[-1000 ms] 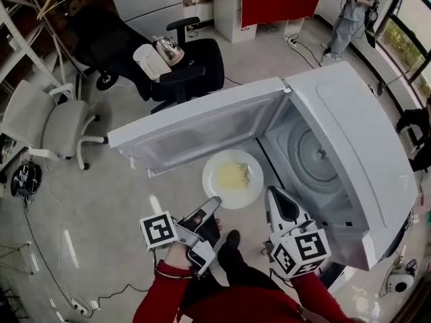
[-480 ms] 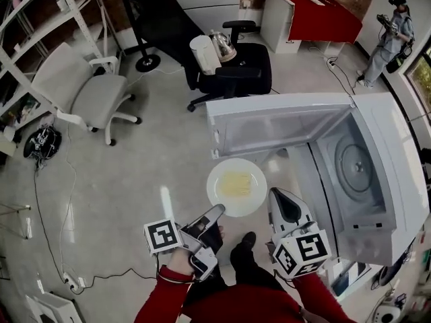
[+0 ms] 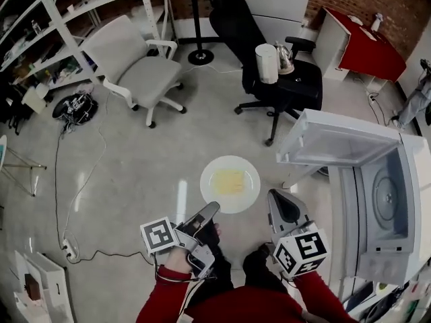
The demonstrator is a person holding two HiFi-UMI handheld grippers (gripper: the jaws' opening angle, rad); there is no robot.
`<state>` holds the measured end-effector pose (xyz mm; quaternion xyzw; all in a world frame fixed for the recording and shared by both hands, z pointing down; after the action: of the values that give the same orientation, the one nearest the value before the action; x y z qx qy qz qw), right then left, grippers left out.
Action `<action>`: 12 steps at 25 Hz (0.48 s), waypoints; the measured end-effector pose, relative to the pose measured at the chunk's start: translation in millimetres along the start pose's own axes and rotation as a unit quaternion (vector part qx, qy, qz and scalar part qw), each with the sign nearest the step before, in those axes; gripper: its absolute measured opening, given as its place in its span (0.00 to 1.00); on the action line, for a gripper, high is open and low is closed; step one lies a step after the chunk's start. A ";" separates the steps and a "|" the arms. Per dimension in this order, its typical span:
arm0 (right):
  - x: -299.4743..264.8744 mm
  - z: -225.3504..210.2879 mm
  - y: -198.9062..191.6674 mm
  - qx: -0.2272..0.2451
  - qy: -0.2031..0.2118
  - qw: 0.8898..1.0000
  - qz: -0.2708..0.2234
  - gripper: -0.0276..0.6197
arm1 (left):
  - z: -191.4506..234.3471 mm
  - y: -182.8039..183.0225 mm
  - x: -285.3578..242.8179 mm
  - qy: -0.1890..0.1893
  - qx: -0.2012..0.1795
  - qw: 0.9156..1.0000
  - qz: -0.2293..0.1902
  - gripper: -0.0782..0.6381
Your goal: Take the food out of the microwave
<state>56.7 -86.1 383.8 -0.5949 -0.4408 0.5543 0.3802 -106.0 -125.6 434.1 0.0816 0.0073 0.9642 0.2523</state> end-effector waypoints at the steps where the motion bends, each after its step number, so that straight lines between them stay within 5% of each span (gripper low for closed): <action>1: -5.2 9.7 0.4 0.006 0.011 1.000 0.001 0.06 | -2.0 8.6 8.6 -0.001 -0.004 1.000 -0.015 0.13; 12: -43.0 100.9 -1.3 0.050 0.110 0.993 0.011 0.06 | -22.4 78.3 93.0 -0.011 -0.034 0.989 -0.143 0.13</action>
<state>-43.6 -130.0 389.3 -0.6375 -0.3610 0.5108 0.4498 -227.6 -148.0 430.7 0.0814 -0.0170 0.9168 0.3906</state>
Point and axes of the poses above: the fingertips, and each gripper's own axes: x backward along the fingers, z to its left, y out of its top, the point moved 4 cm from there along x, backward along the fingers, and after that the axes turned 12 degrees about -y, right-handed, at the moved point
